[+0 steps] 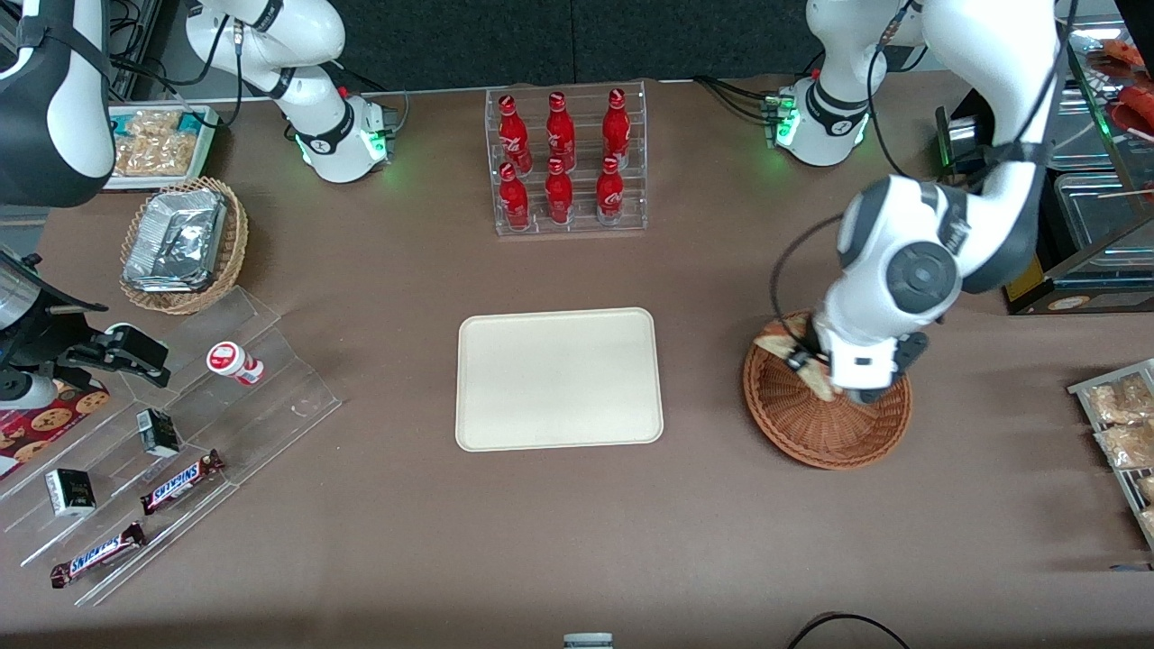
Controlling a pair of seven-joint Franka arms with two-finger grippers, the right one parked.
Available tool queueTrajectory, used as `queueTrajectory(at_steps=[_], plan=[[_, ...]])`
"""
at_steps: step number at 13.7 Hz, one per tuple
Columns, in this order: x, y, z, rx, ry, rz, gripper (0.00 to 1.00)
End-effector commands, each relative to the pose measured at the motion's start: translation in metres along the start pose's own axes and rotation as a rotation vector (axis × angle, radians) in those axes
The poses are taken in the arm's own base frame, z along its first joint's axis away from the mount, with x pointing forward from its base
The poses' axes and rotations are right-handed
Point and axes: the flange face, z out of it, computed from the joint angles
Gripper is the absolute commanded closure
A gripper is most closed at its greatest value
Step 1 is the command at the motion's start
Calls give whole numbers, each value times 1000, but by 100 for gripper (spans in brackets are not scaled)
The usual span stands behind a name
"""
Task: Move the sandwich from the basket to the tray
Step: 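Carry the sandwich with the left gripper over the cream tray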
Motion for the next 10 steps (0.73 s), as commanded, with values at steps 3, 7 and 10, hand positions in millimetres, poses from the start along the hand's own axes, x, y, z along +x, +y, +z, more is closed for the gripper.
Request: queueTrajectory(at_steps=[3, 7, 10], plan=[[-113, 103, -4, -3, 62, 274, 100], [-194, 186, 39, -23, 77, 467, 97], [-223, 219, 77, -75, 95, 601, 94]])
